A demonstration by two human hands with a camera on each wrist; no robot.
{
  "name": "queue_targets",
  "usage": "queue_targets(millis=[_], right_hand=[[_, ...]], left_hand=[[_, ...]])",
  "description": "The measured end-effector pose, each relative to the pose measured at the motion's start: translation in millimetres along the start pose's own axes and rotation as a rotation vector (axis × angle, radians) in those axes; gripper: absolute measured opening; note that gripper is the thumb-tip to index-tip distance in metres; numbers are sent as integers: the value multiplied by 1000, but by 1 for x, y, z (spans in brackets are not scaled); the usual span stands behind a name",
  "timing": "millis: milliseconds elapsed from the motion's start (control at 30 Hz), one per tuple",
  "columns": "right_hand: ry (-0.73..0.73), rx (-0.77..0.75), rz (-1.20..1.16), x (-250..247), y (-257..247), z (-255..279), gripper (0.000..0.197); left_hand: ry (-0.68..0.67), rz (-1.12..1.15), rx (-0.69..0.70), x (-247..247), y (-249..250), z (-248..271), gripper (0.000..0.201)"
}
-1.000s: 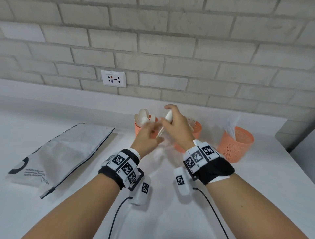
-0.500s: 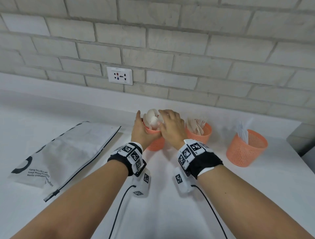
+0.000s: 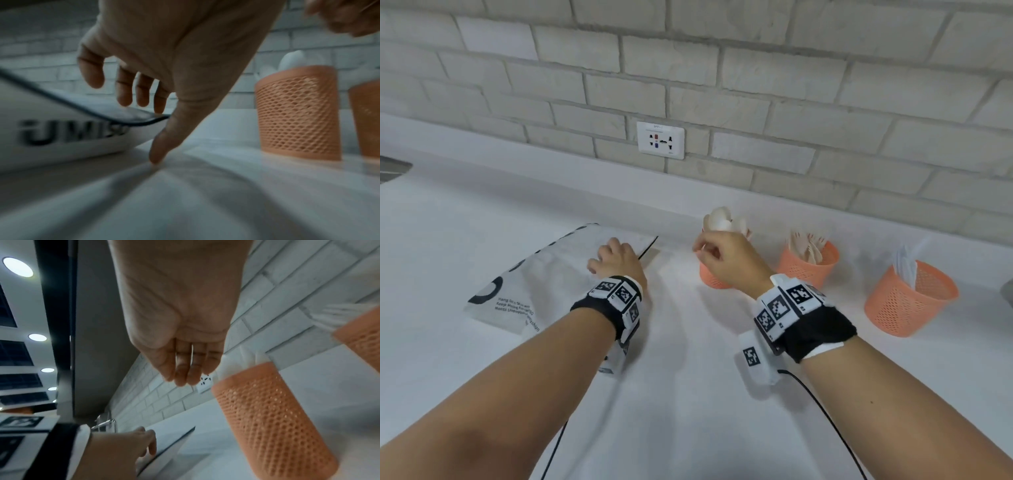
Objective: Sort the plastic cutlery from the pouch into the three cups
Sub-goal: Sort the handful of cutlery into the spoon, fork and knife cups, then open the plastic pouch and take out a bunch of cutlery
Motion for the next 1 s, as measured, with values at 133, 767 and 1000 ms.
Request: queue_targets(millis=[133, 767, 1000], right_hand=[[-198, -19, 83, 37, -10, 3, 16], [-862, 278, 397, 24, 9, 105, 38], [-956, 532, 370, 10, 44, 152, 28]], left_hand=[[-115, -43, 83, 9, -26, 7, 37], [-422, -299, 708, 16, -41, 137, 17], [-381, 162, 868, 14, -23, 139, 7]])
Point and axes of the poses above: each hand's wrist, its own z-axis away from the middle knuckle, its own x-axis out of the palm, y = z × x, the point moved 6 cm from there along -z, towards the middle knuckle, and after that the axes turned 15 degrees about -y, right-handed, at the moved point
